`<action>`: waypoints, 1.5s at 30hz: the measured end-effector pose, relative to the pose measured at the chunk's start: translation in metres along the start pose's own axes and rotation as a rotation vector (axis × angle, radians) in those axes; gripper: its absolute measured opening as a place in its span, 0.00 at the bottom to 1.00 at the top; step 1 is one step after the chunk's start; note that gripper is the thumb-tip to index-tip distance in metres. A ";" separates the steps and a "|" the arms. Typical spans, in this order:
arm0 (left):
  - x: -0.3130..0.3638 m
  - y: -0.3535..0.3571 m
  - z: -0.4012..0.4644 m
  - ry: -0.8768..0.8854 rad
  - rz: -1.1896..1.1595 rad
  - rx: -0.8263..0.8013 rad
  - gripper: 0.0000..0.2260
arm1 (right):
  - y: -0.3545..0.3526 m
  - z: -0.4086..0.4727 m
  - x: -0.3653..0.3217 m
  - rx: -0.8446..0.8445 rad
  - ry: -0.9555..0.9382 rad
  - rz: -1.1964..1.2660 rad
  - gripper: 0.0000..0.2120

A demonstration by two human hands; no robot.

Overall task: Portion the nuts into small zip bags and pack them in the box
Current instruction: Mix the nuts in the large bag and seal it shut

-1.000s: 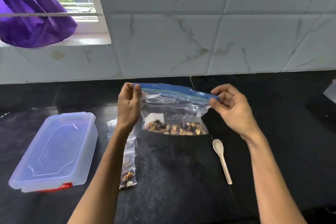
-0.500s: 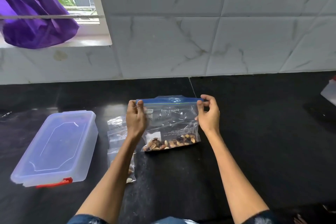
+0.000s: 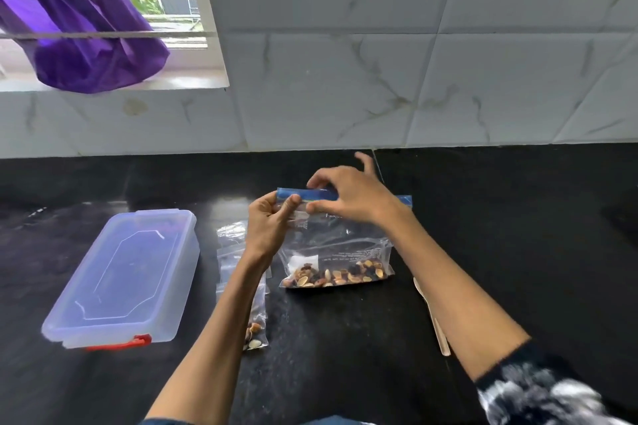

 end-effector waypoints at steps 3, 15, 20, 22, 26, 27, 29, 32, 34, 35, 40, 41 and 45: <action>0.001 -0.009 -0.002 -0.013 0.041 -0.034 0.04 | 0.002 0.017 -0.003 -0.071 -0.011 -0.024 0.13; 0.002 -0.016 -0.004 -0.051 0.212 0.038 0.07 | 0.012 0.030 -0.010 -0.081 -0.159 0.071 0.15; 0.005 -0.020 -0.006 -0.089 0.036 -0.005 0.04 | 0.010 0.031 -0.010 -0.035 -0.182 0.135 0.14; 0.002 -0.023 -0.006 -0.150 -0.031 -0.068 0.05 | 0.011 0.033 -0.004 -0.111 -0.158 0.156 0.15; 0.000 -0.025 -0.008 -0.154 0.020 -0.066 0.07 | 0.009 0.033 0.012 -0.194 -0.052 0.133 0.15; 0.002 -0.024 -0.008 -0.133 0.039 -0.050 0.07 | 0.008 0.032 0.014 -0.191 -0.037 0.127 0.14; 0.005 -0.020 -0.008 -0.096 0.060 -0.026 0.07 | 0.010 0.032 0.013 -0.163 -0.048 0.123 0.11; 0.007 -0.021 -0.007 -0.102 0.055 -0.001 0.07 | 0.012 0.030 0.012 -0.100 -0.078 0.077 0.10; 0.007 -0.022 -0.006 -0.129 0.042 -0.054 0.06 | 0.010 0.028 0.013 -0.070 -0.087 0.068 0.11; 0.008 -0.020 -0.005 -0.147 0.027 -0.103 0.05 | 0.009 0.028 0.013 -0.062 -0.091 0.073 0.11; 0.006 -0.010 -0.003 -0.193 -0.001 -0.148 0.05 | 0.007 0.023 0.008 -0.068 -0.092 0.061 0.14; 0.006 -0.010 -0.003 -0.183 -0.029 -0.126 0.05 | 0.005 0.020 0.010 -0.076 -0.063 0.090 0.15; 0.008 -0.011 -0.003 -0.173 -0.053 -0.101 0.03 | 0.006 0.014 0.025 -0.087 0.054 0.189 0.15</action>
Point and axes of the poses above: each hand's wrist, its own z-axis towards the middle knuckle, its own y-axis out of the palm, x = y × z, the point moved 4 cm from there along z, towards the middle knuckle, and after that the axes turned 13 degrees about -x, right-handed, at the moved point
